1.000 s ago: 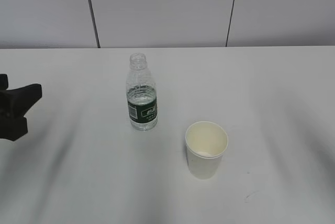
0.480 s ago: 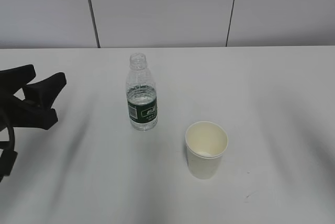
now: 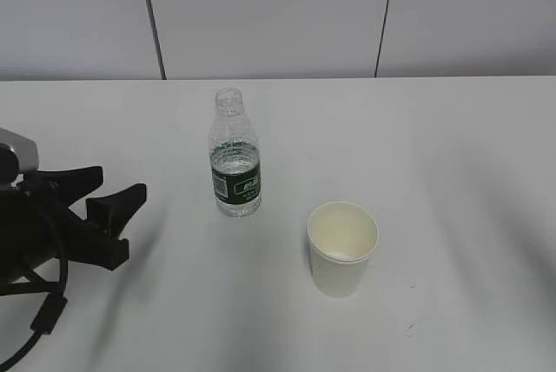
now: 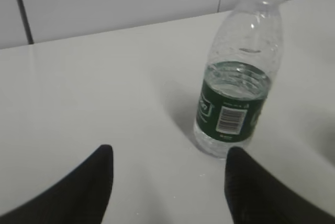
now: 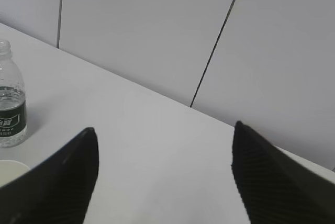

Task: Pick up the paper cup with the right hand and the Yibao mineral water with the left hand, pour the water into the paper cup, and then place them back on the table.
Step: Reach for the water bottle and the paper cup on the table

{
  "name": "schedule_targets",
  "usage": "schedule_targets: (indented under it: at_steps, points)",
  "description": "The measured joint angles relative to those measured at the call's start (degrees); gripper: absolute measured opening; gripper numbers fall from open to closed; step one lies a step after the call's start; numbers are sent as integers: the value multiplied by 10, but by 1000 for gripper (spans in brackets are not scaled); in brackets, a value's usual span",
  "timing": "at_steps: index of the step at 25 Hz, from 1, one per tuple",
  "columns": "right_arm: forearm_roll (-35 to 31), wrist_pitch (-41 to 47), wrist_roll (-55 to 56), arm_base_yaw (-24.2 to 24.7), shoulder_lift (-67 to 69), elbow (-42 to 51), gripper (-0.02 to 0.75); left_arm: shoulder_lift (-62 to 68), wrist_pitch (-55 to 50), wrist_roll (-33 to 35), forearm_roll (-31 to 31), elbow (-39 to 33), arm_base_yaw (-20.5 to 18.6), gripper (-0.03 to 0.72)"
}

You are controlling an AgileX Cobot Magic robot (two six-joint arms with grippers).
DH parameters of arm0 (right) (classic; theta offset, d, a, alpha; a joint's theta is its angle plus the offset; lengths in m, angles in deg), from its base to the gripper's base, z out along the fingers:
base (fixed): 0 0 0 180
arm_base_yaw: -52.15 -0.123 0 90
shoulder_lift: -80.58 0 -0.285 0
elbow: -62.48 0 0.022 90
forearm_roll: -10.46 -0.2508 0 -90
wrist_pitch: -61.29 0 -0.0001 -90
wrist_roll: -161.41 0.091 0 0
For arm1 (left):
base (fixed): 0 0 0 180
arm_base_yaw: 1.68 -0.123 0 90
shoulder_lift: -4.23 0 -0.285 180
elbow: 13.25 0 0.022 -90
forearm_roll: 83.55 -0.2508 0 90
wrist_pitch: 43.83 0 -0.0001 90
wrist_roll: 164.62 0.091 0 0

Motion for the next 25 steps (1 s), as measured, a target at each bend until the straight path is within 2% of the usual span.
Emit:
schedule_targets:
  at_steps: [5, 14, 25]
  points:
    - [0, 0, 1, 0, 8, 0, 587, 10, 1, 0, -60, 11, 0, 425]
    - [-1, 0, 1, 0, 31, 0, 587, 85, 5, 0, -147, 90, 0, 425]
    - [-1, 13, 2, 0, 38, 0, 587, 184, 4, 0, -181, 200, 0, 425]
